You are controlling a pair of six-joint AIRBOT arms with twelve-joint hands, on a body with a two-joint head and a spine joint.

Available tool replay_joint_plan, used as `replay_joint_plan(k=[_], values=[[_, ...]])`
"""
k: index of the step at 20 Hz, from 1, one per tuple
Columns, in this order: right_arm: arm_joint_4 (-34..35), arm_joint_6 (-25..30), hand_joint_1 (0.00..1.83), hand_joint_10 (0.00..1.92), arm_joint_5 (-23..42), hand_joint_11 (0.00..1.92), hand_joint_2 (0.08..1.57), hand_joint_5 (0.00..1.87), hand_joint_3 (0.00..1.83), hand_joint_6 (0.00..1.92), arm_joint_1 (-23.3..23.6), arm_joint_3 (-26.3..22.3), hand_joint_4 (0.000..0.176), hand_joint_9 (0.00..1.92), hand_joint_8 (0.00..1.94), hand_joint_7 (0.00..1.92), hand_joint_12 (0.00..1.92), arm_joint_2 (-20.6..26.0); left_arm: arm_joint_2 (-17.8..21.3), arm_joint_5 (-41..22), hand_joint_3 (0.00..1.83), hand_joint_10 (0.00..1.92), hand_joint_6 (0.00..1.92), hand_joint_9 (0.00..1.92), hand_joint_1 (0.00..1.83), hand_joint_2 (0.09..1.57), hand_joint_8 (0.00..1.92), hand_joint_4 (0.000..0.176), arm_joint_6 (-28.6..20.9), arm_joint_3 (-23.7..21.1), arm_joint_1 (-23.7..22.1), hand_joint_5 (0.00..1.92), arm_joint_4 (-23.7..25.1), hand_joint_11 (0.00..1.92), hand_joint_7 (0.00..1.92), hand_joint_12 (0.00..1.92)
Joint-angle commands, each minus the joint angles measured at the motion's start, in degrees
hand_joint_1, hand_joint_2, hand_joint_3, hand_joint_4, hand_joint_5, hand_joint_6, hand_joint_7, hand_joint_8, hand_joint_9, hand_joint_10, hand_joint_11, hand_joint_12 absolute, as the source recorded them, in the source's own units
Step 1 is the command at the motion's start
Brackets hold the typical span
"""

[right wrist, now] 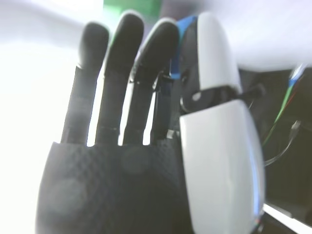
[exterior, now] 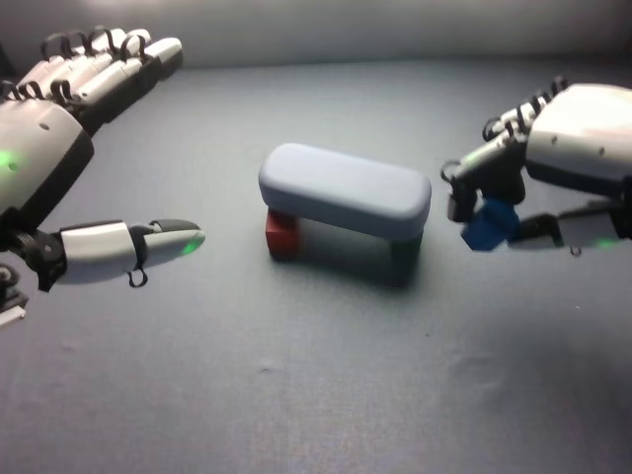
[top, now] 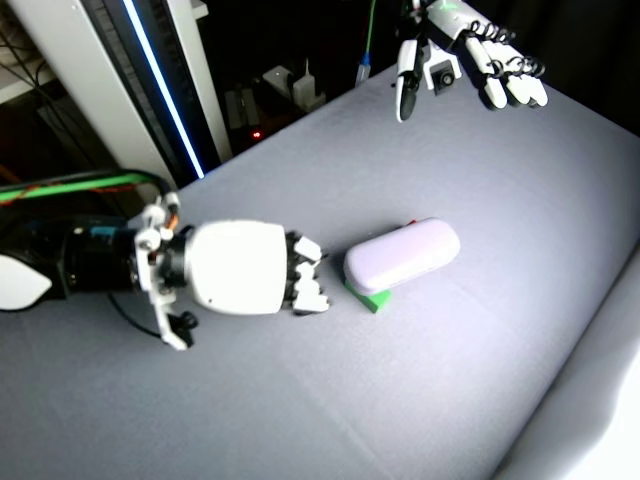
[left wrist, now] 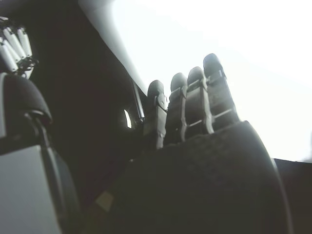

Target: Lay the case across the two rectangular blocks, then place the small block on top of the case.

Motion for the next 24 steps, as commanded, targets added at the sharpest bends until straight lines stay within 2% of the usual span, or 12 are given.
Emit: replay_joint_plan(k=[1,3,4,5,7,9,10,14,16,19,22,24], values=[[2.0,-0.4,1.38,1.12,5.8,0.71,1.09,0.91,0.0,1.1,1.4,0.4,0.0,0.96,0.78,1.09,1.4,-0.1,0.5,-7.7,0.0,0.0,0.0,0.09,0.84,0.91,0.0,0.029,-0.2,-0.2,0.1,0.18,0.1,0.0,0.13,0.35],[2.0,-1.1,1.24,0.94,5.8,0.62,1.09,0.97,0.0,1.04,3.4,1.1,0.006,0.92,0.81,1.1,1.48,-0.9,0.7,-8.5,0.0,0.01,0.0,0.13,0.82,0.91,0.0,0.032,-0.5,-0.5,1.2,0.19,-0.7,0.0,0.15,0.45],[2.0,-1.5,1.23,0.97,5.8,0.52,1.1,0.97,0.0,1.07,4.4,1.6,0.019,0.84,0.86,1.06,1.54,-1.6,0.8,-8.9,0.0,0.01,0.0,0.14,0.81,0.91,0.01,0.048,-0.6,-0.6,1.9,0.2,-1.1,0.0,0.16,0.46],[2.0,-1.7,1.22,0.94,5.8,0.44,1.11,0.96,0.0,1.11,5.1,2.0,0.008,0.79,0.92,0.99,1.45,-2.2,0.8,-9.2,0.0,0.0,0.0,0.13,0.79,0.91,0.0,0.063,-0.7,-0.7,2.2,0.19,-1.4,0.0,0.15,0.4],[2.0,-1.8,1.21,0.9,5.5,0.12,1.12,0.97,0.0,1.05,6.3,3.2,0.032,0.68,1.01,0.96,1.52,-3.8,0.9,-9.3,0.0,0.0,0.0,0.12,0.79,0.91,0.0,0.059,-0.7,-0.8,2.6,0.2,-1.6,0.0,0.15,0.39],[1.9,-1.9,1.21,0.91,4.6,0.03,1.12,0.95,0.0,1.07,7.3,4.6,0.037,0.66,1.03,0.96,1.54,-5.6,0.9,-9.3,0.0,0.0,0.0,0.13,0.77,0.9,0.0,0.06,-0.7,-0.8,2.8,0.2,-1.7,0.0,0.16,0.41],[1.8,-2.1,1.2,0.92,4.0,0.11,1.15,0.92,0.0,1.16,7.8,5.1,0.018,0.62,1.07,0.9,1.62,-6.3,0.9,-9.3,0.0,0.0,0.0,0.13,0.77,0.91,0.0,0.053,-0.7,-0.8,2.8,0.2,-1.7,0.0,0.16,0.41],[-0.3,-2.2,1.22,0.76,-0.1,0.49,1.11,0.94,0.0,1.1,10.4,7.9,0.017,0.86,0.85,1.06,1.4,-9.2,0.9,-9.2,0.0,0.0,0.0,0.12,0.76,0.91,0.0,0.052,-0.8,-0.8,2.8,0.19,-1.7,0.0,0.15,0.36],[-1.4,-2.3,1.22,0.64,-2.0,0.37,1.12,0.93,0.0,1.16,11.1,9.2,0.0,0.82,0.85,1.02,1.4,-10.5,0.8,-9.0,0.0,0.0,0.0,0.11,0.75,0.91,0.0,0.049,-0.8,-0.7,2.8,0.19,-1.7,0.0,0.15,0.33],[-2.3,-2.3,1.24,0.85,-4.0,0.87,1.08,0.95,0.0,1.06,11.4,10.7,0.0,1.08,0.69,1.18,1.43,-12.2,0.7,-9.0,0.0,0.0,0.0,0.11,0.75,0.89,0.0,0.062,-0.9,-0.6,2.8,0.2,-1.7,0.0,0.15,0.36],[-2.6,-2.3,1.24,0.93,-5.3,0.77,1.07,1.01,0.0,1.02,11.5,12.1,0.016,0.98,0.73,1.13,1.48,-13.8,0.5,-8.9,0.0,0.0,0.0,0.12,0.75,0.89,0.0,0.058,-1.1,-0.5,2.8,0.21,-1.7,0.0,0.16,0.37],[-3.2,-2.3,1.24,0.99,-6.3,0.77,1.07,0.97,0.0,1.03,11.6,12.7,0.0,1.0,0.71,1.18,1.48,-14.5,0.4,-8.8,0.0,0.0,0.0,0.11,0.77,0.9,0.0,0.051,-1.3,-0.3,2.8,0.21,-1.6,0.0,0.14,0.37]])
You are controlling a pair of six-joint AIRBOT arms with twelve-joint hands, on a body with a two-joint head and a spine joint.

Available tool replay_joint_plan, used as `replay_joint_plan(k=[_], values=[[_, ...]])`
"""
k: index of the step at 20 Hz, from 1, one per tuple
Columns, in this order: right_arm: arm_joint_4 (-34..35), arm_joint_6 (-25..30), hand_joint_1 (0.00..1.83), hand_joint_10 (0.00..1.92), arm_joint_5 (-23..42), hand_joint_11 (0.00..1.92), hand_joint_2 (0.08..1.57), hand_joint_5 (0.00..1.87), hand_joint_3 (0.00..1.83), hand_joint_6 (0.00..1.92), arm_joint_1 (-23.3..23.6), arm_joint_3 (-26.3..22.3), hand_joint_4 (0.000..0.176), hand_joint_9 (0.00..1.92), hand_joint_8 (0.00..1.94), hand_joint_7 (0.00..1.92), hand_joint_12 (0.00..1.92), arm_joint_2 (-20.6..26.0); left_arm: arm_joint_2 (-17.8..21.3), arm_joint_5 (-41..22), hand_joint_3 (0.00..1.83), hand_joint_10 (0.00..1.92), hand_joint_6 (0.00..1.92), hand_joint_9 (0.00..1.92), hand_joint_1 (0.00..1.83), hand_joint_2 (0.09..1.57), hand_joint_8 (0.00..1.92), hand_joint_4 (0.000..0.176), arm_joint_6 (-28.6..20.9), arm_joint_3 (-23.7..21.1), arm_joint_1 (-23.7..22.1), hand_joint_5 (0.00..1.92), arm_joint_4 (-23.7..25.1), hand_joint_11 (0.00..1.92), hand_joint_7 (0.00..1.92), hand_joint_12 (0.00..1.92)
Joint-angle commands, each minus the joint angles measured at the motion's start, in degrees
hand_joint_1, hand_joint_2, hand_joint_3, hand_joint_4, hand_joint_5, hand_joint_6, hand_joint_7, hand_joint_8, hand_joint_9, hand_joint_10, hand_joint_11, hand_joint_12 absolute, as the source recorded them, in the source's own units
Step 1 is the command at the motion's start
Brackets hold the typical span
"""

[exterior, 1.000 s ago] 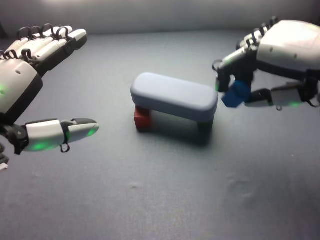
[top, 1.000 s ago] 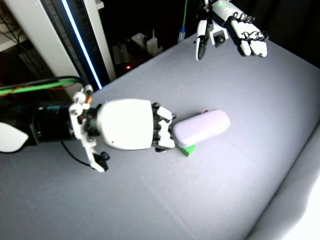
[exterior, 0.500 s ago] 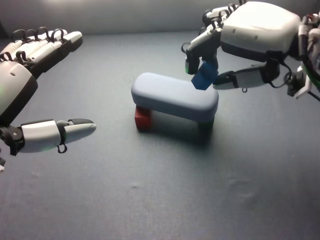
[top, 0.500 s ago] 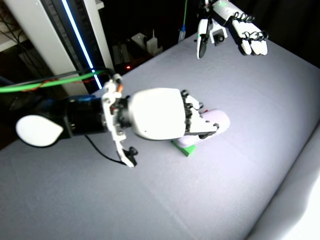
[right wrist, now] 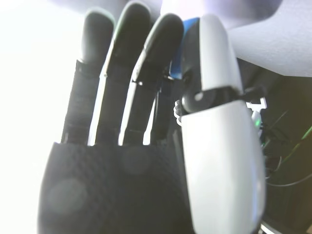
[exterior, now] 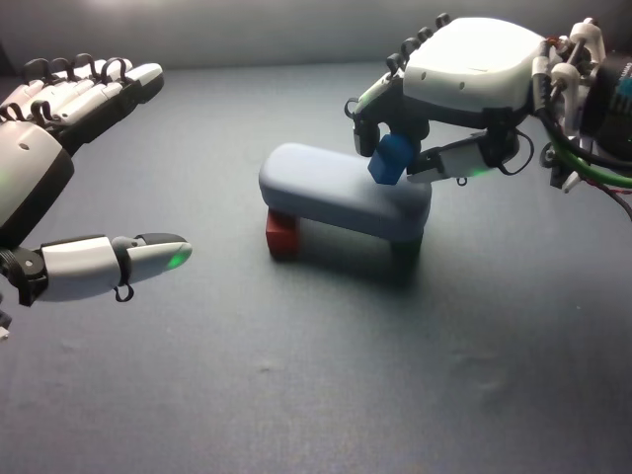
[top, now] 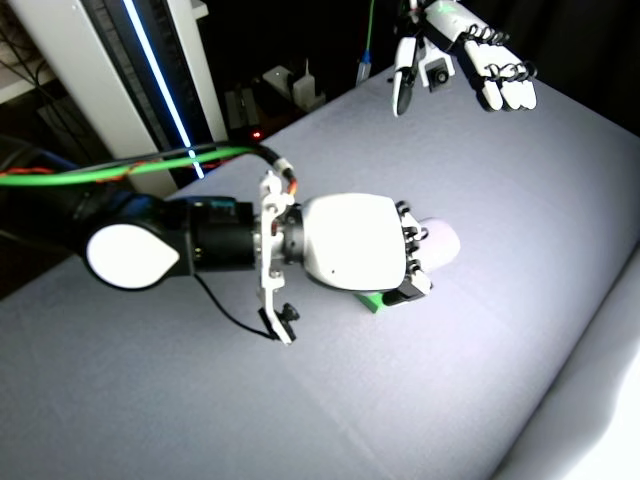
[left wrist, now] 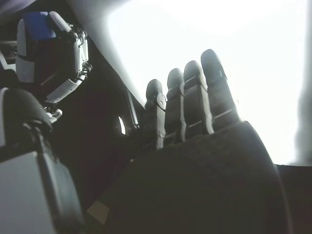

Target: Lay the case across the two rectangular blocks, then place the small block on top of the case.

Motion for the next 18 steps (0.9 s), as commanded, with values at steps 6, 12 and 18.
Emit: replay_joint_plan(k=[6,12,18], values=[[0.9,-0.7,1.25,0.91,3.6,0.9,1.07,0.97,0.0,1.02,0.9,0.7,0.0,1.09,0.63,1.21,1.41,-0.6,-0.3,-6.7,0.0,0.0,0.0,0.11,0.76,0.9,0.0,0.054,-0.8,0.6,-0.5,0.21,0.9,0.0,0.15,0.37],[0.6,-1.5,1.14,0.54,2.9,0.63,1.14,0.91,0.0,1.09,0.9,0.7,0.0,0.87,0.57,0.85,1.26,-0.8,-0.6,-6.7,0.0,0.0,0.0,0.12,0.76,0.9,0.0,0.065,-1.1,0.7,-0.6,0.2,0.9,0.0,0.15,0.45],[0.2,-1.5,1.16,0.16,2.9,0.53,1.02,0.9,0.0,0.07,1.3,0.6,0.0,0.9,0.01,0.92,1.15,-0.8,-0.7,-6.7,0.0,0.0,0.0,0.12,0.79,0.89,0.0,0.053,-1.3,0.8,-0.6,0.21,0.9,0.0,0.14,0.51]])
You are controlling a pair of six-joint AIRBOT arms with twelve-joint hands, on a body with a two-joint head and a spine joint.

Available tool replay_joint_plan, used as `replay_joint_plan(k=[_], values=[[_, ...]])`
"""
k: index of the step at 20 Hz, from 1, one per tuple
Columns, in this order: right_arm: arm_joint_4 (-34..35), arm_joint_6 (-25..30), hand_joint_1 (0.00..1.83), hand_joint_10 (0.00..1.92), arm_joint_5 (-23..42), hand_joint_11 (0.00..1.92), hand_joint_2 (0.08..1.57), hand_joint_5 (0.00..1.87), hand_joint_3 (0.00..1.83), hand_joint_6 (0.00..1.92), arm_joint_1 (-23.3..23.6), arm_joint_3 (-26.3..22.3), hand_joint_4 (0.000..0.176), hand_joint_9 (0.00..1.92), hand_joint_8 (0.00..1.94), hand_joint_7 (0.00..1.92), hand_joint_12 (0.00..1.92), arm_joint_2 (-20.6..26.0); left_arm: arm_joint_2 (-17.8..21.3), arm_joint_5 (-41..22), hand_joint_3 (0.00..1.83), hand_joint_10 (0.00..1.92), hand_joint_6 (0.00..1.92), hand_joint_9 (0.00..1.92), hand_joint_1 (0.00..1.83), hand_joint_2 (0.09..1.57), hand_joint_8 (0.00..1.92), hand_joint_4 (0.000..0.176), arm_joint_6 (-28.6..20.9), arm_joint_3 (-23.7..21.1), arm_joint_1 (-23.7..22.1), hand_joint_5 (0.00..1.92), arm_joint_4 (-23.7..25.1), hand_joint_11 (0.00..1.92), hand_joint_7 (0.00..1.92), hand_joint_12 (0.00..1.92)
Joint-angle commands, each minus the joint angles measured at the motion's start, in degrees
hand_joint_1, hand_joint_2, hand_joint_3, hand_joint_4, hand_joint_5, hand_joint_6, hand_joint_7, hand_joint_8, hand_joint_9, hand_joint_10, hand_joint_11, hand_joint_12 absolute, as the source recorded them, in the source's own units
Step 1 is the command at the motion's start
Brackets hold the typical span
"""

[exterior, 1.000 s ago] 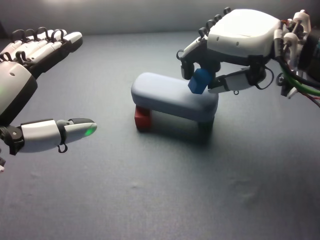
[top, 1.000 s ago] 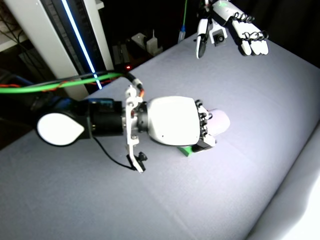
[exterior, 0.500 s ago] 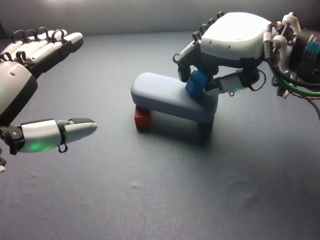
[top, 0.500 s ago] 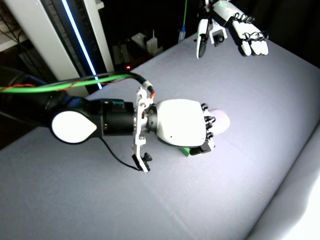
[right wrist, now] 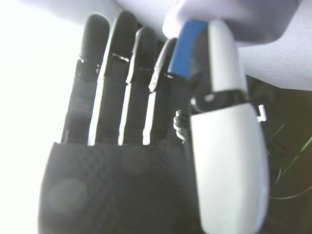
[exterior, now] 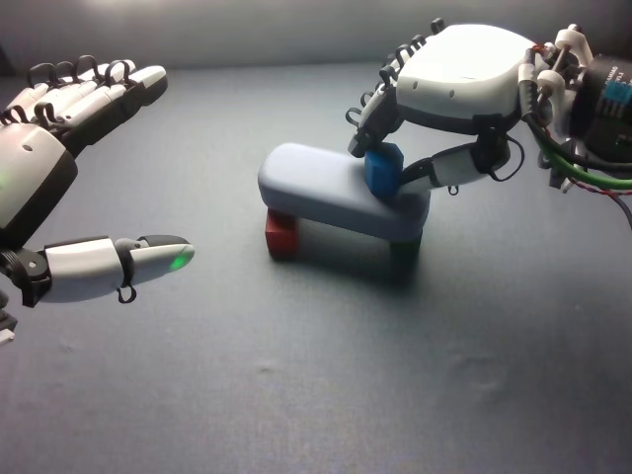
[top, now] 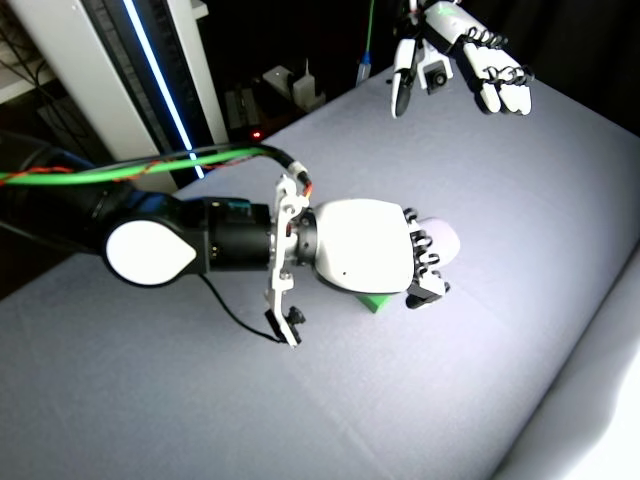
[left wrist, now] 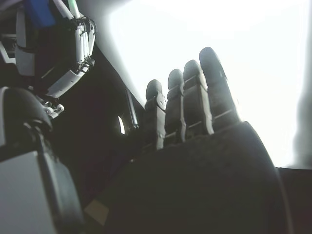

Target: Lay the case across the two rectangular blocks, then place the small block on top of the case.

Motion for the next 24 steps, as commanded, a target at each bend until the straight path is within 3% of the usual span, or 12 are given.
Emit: replay_joint_plan(k=[1,6,10,12,14,16,17,20,21,22,23,24], values=[[1.5,-0.1,1.16,0.15,5.1,0.52,1.02,0.9,0.0,0.05,0.9,0.1,0.0,0.91,0.01,0.93,1.18,0.1,-0.3,-6.9,0.0,0.0,0.0,0.13,0.79,0.89,0.0,0.052,-0.3,0.5,-0.6,0.21,0.8,0.0,0.15,0.54],[1.5,-0.1,1.13,0.1,5.1,0.45,1.02,0.88,0.0,0.01,1.1,0.0,0.0,0.89,0.0,0.89,1.18,0.2,-0.3,-7.1,0.0,0.0,0.0,0.13,0.8,0.89,0.0,0.064,-0.5,0.5,-0.6,0.21,0.8,0.0,0.14,0.6],[1.6,-0.1,1.08,0.0,5.1,0.04,0.98,0.49,0.0,0.0,1.4,-0.4,0.02,0.56,0.0,0.45,1.22,0.2,-0.4,-7.3,0.0,0.0,0.0,0.14,0.8,0.89,0.0,0.052,-0.7,0.4,-0.6,0.21,0.8,0.0,0.15,0.58],[1.6,-0.2,1.03,0.0,5.1,0.0,0.94,0.3,0.0,0.0,1.6,-0.9,0.069,0.4,0.0,0.31,1.03,0.2,-0.4,-7.4,0.0,0.0,0.0,0.12,0.81,0.9,0.0,0.047,-0.8,0.4,-0.6,0.21,0.7,0.0,0.14,0.53],[1.7,-0.8,1.0,0.01,5.3,0.0,0.91,0.15,0.0,0.0,2.0,-1.9,0.114,0.23,0.0,0.18,0.67,1.0,-0.4,-7.7,0.0,0.0,0.0,0.12,0.82,0.9,0.0,0.05,-0.8,0.3,-0.5,0.21,0.7,0.0,0.14,0.56],[3.1,-1.8,0.95,0.0,7.1,0.0,0.89,0.05,0.0,0.0,2.1,-3.6,0.131,0.16,0.0,0.1,0.69,2.7,-0.2,-8.2,0.0,0.0,0.0,0.12,0.82,0.9,0.0,0.042,-0.9,0.1,-0.4,0.22,0.6,0.0,0.14,0.56],[5.4,-2.8,0.94,0.0,9.6,0.0,0.89,0.04,0.0,0.0,2.1,-5.7,0.121,0.14,0.0,0.08,0.69,5.2,0.1,-8.7,0.0,0.0,0.0,0.12,0.82,0.89,0.0,0.041,-1.0,-0.1,-0.4,0.22,0.6,0.0,0.14,0.56],[10.1,-3.4,0.84,0.0,17.5,0.0,0.94,0.0,0.01,0.0,-1.0,-10.5,0.118,0.01,0.0,0.0,0.06,12.3,1.4,-11.1,0.0,0.01,0.0,0.07,0.83,0.91,0.0,0.055,-1.1,-1.0,0.2,0.19,0.8,0.0,0.11,0.39],[12.3,-3.4,0.76,0.0,20.8,0.0,0.97,0.0,0.02,0.0,-3.1,-12.0,0.145,0.0,0.0,0.0,0.01,14.5,2.0,-12.2,0.01,0.0,0.0,0.03,0.77,0.94,0.0,0.061,-1.1,-1.5,0.7,0.16,0.9,0.0,0.08,0.3],[15.4,-3.4,0.69,0.0,25.1,0.0,0.99,0.0,0.02,0.0,-6.0,-13.7,0.151,0.0,0.0,0.0,0.0,16.8,2.7,-13.7,0.01,0.0,0.0,0.02,0.73,0.94,0.0,0.062,-1.3,-2.1,1.7,0.15,1.0,0.0,0.07,0.28],[18.2,-3.4,0.68,0.0,28.7,0.0,1.01,0.0,0.01,0.0,-9.5,-15.0,0.134,0.0,0.0,0.02,0.0,18.4,3.2,-15.0,0.01,0.0,0.0,0.01,0.68,0.95,0.0,0.057,-1.6,-2.5,2.7,0.14,1.0,0.0,0.07,0.28],[21.3,-3.4,0.63,0.0,32.4,0.0,1.03,0.0,0.01,0.0,-13.1,-16.5,0.132,0.0,0.01,0.04,0.0,20.2,3.7,-16.4,0.01,0.0,0.0,0.0,0.64,0.94,0.0,0.057,-2.4,-2.8,3.8,0.12,0.9,0.0,0.06,0.22]])
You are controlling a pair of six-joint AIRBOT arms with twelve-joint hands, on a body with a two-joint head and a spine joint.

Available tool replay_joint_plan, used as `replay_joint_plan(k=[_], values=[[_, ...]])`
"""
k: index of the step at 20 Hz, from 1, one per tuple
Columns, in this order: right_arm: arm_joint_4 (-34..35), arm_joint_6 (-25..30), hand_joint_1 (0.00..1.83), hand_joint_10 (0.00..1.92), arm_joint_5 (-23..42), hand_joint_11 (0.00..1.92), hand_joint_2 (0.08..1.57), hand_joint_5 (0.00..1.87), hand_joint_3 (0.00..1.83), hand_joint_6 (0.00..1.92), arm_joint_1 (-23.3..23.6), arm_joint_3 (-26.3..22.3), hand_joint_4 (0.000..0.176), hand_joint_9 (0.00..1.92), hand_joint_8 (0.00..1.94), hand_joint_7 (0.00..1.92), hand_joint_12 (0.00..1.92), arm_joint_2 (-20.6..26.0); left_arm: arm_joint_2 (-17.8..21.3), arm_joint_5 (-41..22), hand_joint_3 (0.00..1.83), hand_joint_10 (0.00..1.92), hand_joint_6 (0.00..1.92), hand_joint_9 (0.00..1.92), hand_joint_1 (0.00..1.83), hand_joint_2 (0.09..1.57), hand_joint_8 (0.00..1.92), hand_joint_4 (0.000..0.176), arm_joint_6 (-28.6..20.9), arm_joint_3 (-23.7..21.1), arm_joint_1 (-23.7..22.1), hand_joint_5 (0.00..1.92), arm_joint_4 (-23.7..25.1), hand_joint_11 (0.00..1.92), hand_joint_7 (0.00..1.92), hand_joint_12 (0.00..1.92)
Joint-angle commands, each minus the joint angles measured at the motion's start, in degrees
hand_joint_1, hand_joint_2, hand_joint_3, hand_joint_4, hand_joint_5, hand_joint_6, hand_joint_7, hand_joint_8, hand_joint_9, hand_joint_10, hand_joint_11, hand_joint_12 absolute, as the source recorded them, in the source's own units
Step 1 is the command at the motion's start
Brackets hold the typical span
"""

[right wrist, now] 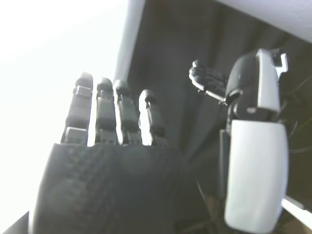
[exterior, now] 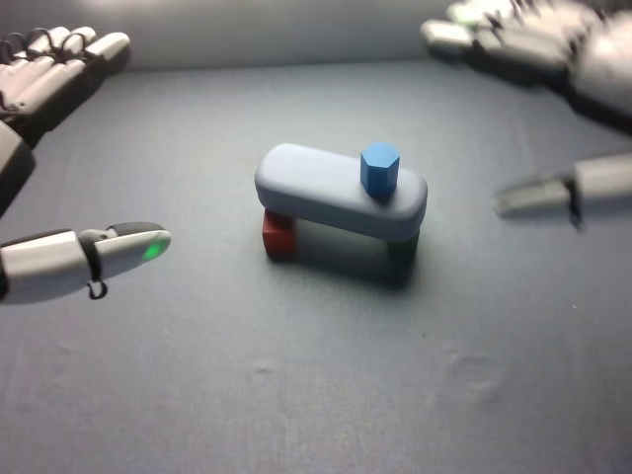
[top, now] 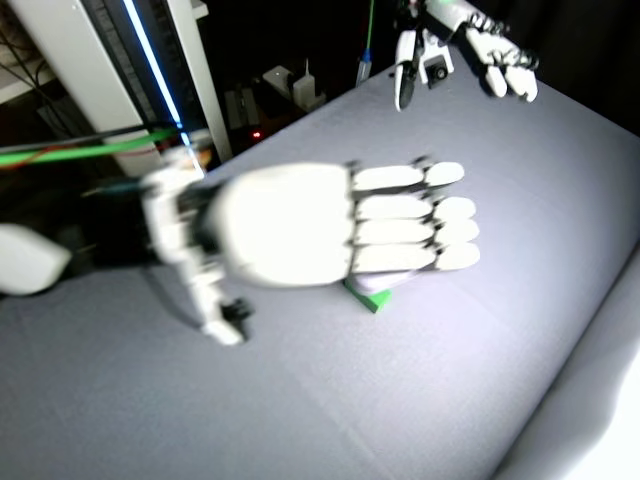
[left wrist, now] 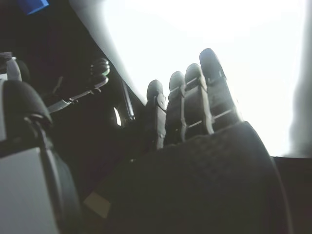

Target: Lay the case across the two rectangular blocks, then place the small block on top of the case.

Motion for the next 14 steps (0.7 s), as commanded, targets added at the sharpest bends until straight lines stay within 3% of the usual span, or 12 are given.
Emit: replay_joint_plan(k=[1,2,3,4,5,6,8,10,11,12,13,14], values=[[3.7,0.1,0.62,0.0,12.1,0.0,1.06,0.0,0.02,0.0,-0.6,-0.8,0.133,0.0,0.0,0.03,0.0,0.7,0.5,-8.9,0.01,0.0,0.0,0.0,0.63,0.96,0.0,0.063,-0.9,-0.3,0.1,0.11,0.3,0.0,0.04,0.17],[6.0,0.1,0.61,0.0,14.7,0.0,1.11,0.0,0.01,0.0,-4.1,-1.9,0.135,0.0,0.0,0.02,0.0,1.6,0.8,-9.9,0.02,0.0,0.0,0.0,0.6,1.0,0.0,0.071,-1.1,-0.5,0.9,0.11,0.2,0.0,0.02,0.03],[8.6,-0.1,0.64,0.0,17.6,0.0,1.19,0.01,0.01,0.0,-8.2,-3.4,0.123,0.0,0.0,0.03,0.0,2.7,1.2,-10.8,0.02,0.0,0.0,0.0,0.49,1.01,0.0,0.116,-1.2,-1.0,2.0,0.08,0.0,0.0,0.0,0.01],[10.3,-0.3,0.54,0.0,19.5,0.0,1.22,0.02,0.02,0.0,-11.1,-4.7,0.115,0.0,0.0,0.02,0.0,4.3,1.6,-11.3,0.02,0.0,0.0,0.0,0.33,1.01,0.0,0.125,-1.2,-1.3,2.7,0.08,-0.1,0.02,0.0,0.01],[11.9,-0.4,0.44,0.0,21.3,0.0,1.23,0.03,0.02,0.0,-13.4,-5.8,0.124,0.0,0.0,0.01,0.0,5.0,1.9,-11.5,0.02,0.0,0.0,0.0,0.2,1.02,0.0,0.127,-1.2,-1.5,3.2,0.07,-0.2,0.03,0.0,0.02],[13.7,-0.4,0.42,0.0,23.3,0.0,1.25,0.05,0.02,0.01,-16.1,-6.8,0.118,0.0,0.0,0.0,0.0,5.5,2.0,-11.6,0.03,0.0,0.0,0.0,0.04,1.04,0.0,0.132,-1.4,-1.6,3.7,0.05,-0.3,0.04,0.0,0.02],[16.4,-0.4,0.31,0.0,26.8,0.0,1.29,0.08,0.02,0.01,-20.6,-8.3,0.128,0.0,0.01,0.04,0.0,6.4,2.0,-12.0,0.04,0.0,0.0,0.0,0.0,1.06,0.0,0.12,-1.8,-1.6,4.4,0.05,-0.5,0.01,0.0,0.01],[18.9,-0.4,0.24,0.01,29.9,0.04,1.33,0.1,0.02,0.01,-23.7,-9.2,0.119,0.05,0.01,0.07,0.02,7.0,2.0,-12.7,0.05,0.0,0.0,0.0,0.0,1.11,0.0,0.111,-2.0,-1.6,4.4,0.01,-0.5,0.0,0.0,0.0],[19.6,-0.4,0.24,0.02,31.1,0.06,1.33,0.1,0.02,0.01,-24.5,-9.6,0.106,0.07,0.01,0.08,0.03,7.2,2.0,-13.2,0.04,0.0,0.0,0.0,0.0,1.1,0.0,0.14,-2.0,-1.7,4.4,0.0,-0.5,0.0,0.0,0.0],[19.8,-0.4,0.27,0.02,32.0,0.07,1.35,0.12,0.01,0.01,-24.8,-9.9,0.088,0.09,0.01,0.09,0.04,7.3,2.0,-13.7,0.05,0.0,0.0,0.0,0.0,1.11,0.0,0.139,-2.0,-1.7,4.4,0.0,-0.5,0.0,0.0,0.0],[20.0,-0.4,0.29,0.01,33.0,0.09,1.37,0.14,0.01,0.0,-25.1,-10.2,0.081,0.14,0.01,0.13,0.06,7.4,2.0,-14.6,0.02,0.0,0.0,0.0,0.0,1.05,0.0,0.091,-2.1,-1.8,4.4,0.01,-0.5,0.0,0.0,0.0],[20.1,-0.4,0.29,0.02,33.8,0.1,1.37,0.15,0.0,0.0,-25.4,-10.5,0.086,0.17,0.01,0.15,0.07,7.4,2.0,-15.2,0.01,0.0,0.0,0.0,0.0,1.04,0.0,0.084,-2.2,-1.8,4.4,0.0,-0.5,0.0,0.0,0.0]])
